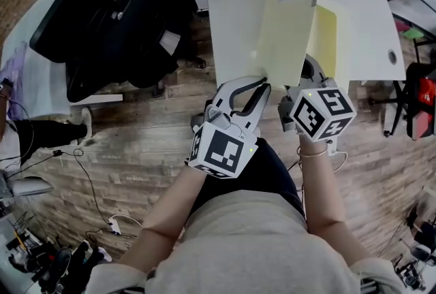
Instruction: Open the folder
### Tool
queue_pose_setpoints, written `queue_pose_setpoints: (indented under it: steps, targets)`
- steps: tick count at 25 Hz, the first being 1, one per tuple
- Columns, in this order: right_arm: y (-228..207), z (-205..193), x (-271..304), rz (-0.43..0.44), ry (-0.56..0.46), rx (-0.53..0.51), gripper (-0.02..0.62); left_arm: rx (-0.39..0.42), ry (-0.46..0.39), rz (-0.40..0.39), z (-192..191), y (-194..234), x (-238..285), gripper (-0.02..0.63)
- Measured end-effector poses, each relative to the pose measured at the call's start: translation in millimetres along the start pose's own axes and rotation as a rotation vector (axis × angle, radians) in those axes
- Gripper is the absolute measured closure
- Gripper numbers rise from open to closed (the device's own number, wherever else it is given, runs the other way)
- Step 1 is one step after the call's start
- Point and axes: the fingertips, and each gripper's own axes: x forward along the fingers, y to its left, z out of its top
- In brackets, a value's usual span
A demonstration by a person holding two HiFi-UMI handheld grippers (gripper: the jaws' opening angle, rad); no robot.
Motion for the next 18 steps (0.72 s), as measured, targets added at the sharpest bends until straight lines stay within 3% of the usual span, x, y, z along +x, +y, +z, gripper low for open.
queue_pose_setpoints:
  steps: [4, 18]
  targets:
    - [12, -3, 10, -0.001, 0.009, -0.011, 0.574, -0.079, -0.002, -0.010, -9, 11, -9, 0.572]
    - [46, -21, 44, 0.010, 0.065, -0.034, 0.574, -0.183, 0.022, 0.024, -39, 45, -32, 0.574]
